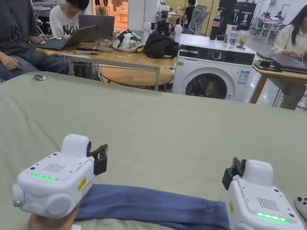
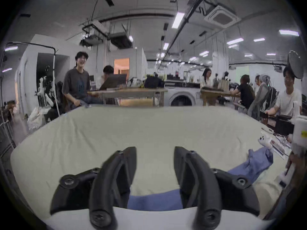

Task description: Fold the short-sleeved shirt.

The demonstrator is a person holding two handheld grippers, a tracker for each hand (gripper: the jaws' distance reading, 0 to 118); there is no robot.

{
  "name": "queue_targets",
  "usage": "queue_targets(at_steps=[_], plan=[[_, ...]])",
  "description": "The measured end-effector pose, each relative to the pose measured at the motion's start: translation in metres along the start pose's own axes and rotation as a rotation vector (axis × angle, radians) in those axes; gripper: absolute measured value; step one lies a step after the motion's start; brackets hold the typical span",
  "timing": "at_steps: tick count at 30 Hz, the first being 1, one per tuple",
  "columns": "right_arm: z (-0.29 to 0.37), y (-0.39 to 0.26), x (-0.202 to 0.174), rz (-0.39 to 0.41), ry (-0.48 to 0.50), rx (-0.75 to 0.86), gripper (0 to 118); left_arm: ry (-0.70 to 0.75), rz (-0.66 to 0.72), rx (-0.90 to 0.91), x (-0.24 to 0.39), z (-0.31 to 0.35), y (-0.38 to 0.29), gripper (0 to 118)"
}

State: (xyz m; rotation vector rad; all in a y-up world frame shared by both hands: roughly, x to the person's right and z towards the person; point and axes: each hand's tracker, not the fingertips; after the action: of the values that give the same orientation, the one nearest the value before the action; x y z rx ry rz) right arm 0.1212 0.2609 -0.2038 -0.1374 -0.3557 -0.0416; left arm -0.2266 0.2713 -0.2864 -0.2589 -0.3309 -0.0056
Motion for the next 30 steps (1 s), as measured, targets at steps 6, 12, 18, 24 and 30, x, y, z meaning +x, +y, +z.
queue_targets(at_steps=[6, 12, 18, 24, 30], plan=[[0.002, 0.01, -0.027, -0.02, 0.041, 0.043, 0, 0.013, -0.013, -0.034, 0.002, 0.002, 0.006, 0], [-0.003, 0.011, -0.037, 0.007, 0.069, 0.031, 0, 0.02, 0.027, -0.185, -0.037, 0.003, 0.007, 0], [-0.012, 0.002, -0.048, 0.046, 0.121, -0.012, 0, -0.018, 0.131, -0.469, -0.102, -0.008, -0.013, 0], [-0.017, -0.012, -0.057, 0.068, 0.158, -0.066, 0, -0.159, 0.366, -0.633, -0.163, -0.024, -0.038, 63], [-0.021, -0.022, -0.059, 0.077, 0.163, -0.113, 0, -0.336, 0.594, -0.774, -0.203, -0.045, -0.073, 73]])
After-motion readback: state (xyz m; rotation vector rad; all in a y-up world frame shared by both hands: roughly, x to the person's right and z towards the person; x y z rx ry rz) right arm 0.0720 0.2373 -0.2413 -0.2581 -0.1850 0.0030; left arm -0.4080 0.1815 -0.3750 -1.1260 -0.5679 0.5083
